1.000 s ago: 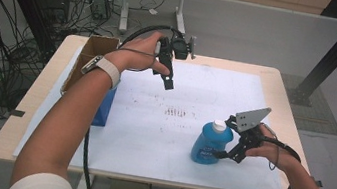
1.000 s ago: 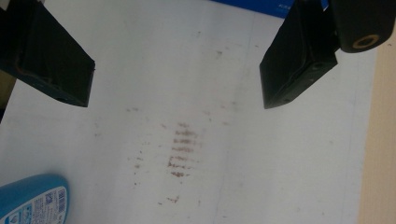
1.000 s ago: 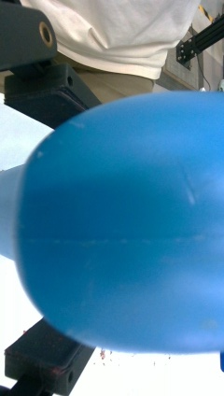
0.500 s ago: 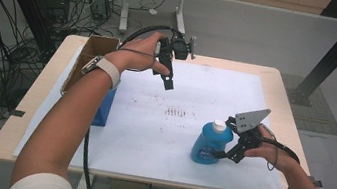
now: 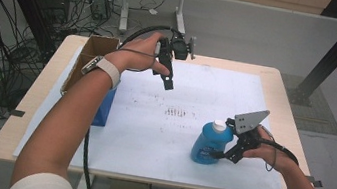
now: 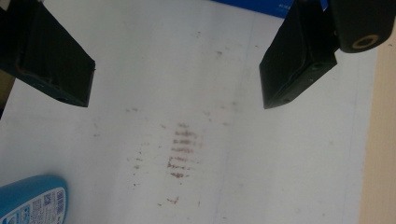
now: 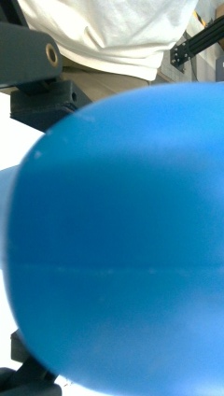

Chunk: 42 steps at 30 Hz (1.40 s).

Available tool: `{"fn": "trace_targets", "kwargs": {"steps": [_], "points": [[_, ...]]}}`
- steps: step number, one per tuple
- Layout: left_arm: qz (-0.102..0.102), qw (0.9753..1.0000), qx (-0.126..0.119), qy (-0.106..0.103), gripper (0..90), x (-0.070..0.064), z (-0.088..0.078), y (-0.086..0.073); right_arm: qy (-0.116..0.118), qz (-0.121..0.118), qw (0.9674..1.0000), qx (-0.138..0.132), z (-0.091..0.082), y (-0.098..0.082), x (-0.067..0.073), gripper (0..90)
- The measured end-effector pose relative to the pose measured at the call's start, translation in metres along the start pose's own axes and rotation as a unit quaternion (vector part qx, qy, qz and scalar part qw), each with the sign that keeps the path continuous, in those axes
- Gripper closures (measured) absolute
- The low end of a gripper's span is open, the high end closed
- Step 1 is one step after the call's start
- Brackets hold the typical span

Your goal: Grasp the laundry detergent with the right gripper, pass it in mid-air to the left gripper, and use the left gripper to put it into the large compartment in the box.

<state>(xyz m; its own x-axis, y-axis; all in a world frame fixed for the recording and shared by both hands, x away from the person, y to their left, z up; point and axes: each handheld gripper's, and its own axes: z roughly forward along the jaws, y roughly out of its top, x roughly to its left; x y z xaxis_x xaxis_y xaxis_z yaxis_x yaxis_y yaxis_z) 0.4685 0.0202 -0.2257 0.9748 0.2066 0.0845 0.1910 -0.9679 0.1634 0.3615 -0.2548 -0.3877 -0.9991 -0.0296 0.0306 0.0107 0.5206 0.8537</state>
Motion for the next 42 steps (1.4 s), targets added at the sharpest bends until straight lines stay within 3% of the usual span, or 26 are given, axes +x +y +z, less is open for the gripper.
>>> {"fn": "trace_targets", "kwargs": {"steps": [42], "points": [[-0.005, 1.0000, -0.001, -0.003, 10.8, 0.0006, 0.0022, -0.0015, 0.008, 0.000, 0.9998, -0.016, 0.0048, -0.0044, 0.0003, 26.6]]}}
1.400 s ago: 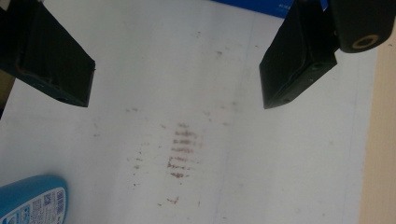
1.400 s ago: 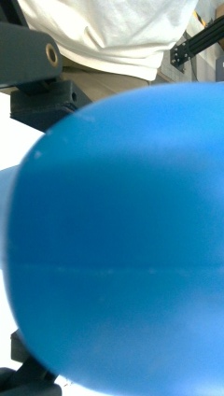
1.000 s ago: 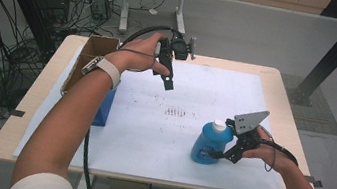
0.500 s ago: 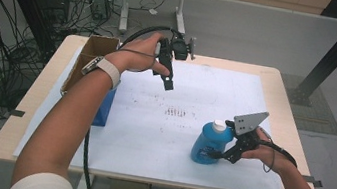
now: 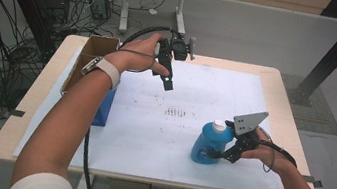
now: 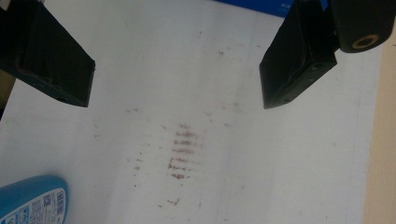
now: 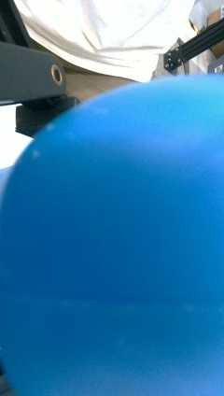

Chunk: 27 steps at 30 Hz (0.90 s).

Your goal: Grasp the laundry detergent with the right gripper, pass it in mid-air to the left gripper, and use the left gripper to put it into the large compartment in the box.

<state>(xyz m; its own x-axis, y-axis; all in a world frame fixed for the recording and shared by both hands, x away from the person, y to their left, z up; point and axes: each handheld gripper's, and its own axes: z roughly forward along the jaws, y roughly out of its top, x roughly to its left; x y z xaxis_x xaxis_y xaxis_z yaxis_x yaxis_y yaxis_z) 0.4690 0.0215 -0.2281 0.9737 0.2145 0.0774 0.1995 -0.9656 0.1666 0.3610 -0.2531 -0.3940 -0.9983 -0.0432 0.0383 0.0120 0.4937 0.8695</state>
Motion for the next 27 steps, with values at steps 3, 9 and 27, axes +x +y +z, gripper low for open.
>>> {"fn": "trace_targets", "kwargs": {"steps": [3, 9, 27], "points": [[-0.002, 1.0000, -0.001, 0.000, 10.9, -0.0006, 0.0006, 0.0002, 0.000, 0.000, 1.0000, 0.000, 0.0000, -0.0003, 0.0002, 26.9], [0.001, 1.0000, 0.000, 0.000, 10.9, -0.0005, 0.0003, 0.0005, 0.001, -0.002, 1.0000, 0.001, -0.0002, 0.0001, 0.0002, 27.8], [0.000, 1.0000, 0.000, 0.001, 10.9, -0.0003, 0.0007, -0.0002, 0.001, -0.006, 1.0000, 0.007, 0.0019, 0.0002, 0.0000, 29.6]]}}
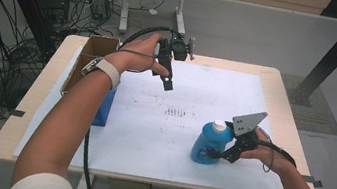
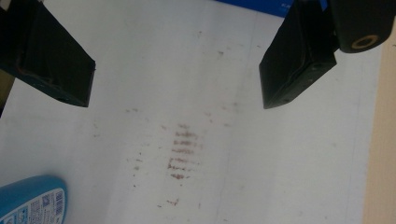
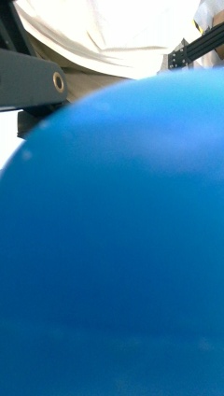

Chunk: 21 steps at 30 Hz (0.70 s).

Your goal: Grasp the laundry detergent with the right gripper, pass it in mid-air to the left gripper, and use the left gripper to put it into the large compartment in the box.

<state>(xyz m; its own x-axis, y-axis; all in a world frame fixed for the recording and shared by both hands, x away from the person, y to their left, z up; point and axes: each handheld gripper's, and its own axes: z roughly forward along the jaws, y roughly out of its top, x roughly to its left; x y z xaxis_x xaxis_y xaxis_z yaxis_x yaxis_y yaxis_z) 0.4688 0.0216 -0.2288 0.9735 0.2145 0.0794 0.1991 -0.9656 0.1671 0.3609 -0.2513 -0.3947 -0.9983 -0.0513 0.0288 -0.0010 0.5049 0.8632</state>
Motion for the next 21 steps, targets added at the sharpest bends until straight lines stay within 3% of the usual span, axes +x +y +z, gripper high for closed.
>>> {"fn": "trace_targets", "kwargs": {"steps": [21], "points": [[0.000, 1.0000, 0.000, 0.000, 11.0, -0.0001, 0.0000, 0.0001, 0.003, -0.004, 1.0000, 0.004, 0.0010, -0.0004, 0.0001, 33.3]]}}
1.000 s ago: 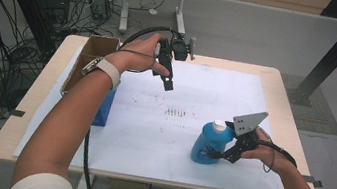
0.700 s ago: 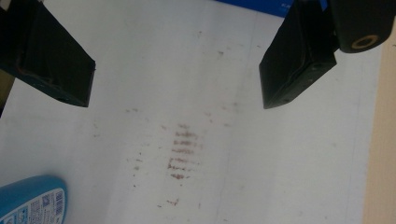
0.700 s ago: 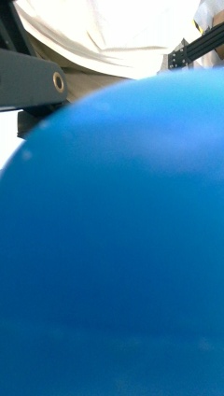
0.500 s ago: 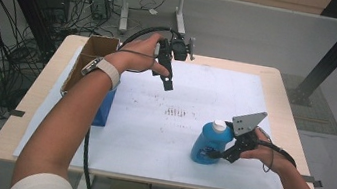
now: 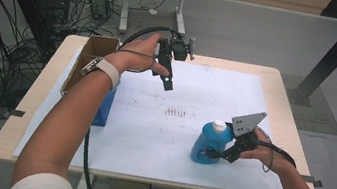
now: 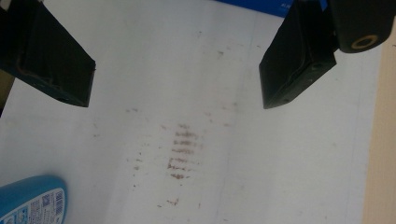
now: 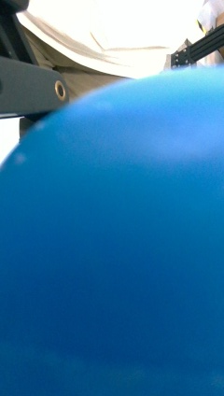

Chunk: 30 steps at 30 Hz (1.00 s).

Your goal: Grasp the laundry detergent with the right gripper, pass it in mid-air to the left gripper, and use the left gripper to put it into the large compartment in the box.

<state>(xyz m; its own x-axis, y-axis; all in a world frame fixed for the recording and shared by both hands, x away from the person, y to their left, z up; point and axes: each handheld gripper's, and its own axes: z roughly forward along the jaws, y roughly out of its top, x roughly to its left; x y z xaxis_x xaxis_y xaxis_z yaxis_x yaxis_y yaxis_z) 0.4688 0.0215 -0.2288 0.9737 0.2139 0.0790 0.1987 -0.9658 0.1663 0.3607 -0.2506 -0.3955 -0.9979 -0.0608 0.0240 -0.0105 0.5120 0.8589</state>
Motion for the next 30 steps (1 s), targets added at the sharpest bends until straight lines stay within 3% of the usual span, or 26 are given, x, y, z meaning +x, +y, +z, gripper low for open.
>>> {"fn": "trace_targets", "kwargs": {"steps": [30], "points": [[0.000, 1.0000, 0.002, 0.000, 11.0, -0.0003, 0.0002, 0.0001, 0.000, -0.003, 1.0000, 0.000, 0.0020, -0.0007, 0.0005, 37.6]]}}
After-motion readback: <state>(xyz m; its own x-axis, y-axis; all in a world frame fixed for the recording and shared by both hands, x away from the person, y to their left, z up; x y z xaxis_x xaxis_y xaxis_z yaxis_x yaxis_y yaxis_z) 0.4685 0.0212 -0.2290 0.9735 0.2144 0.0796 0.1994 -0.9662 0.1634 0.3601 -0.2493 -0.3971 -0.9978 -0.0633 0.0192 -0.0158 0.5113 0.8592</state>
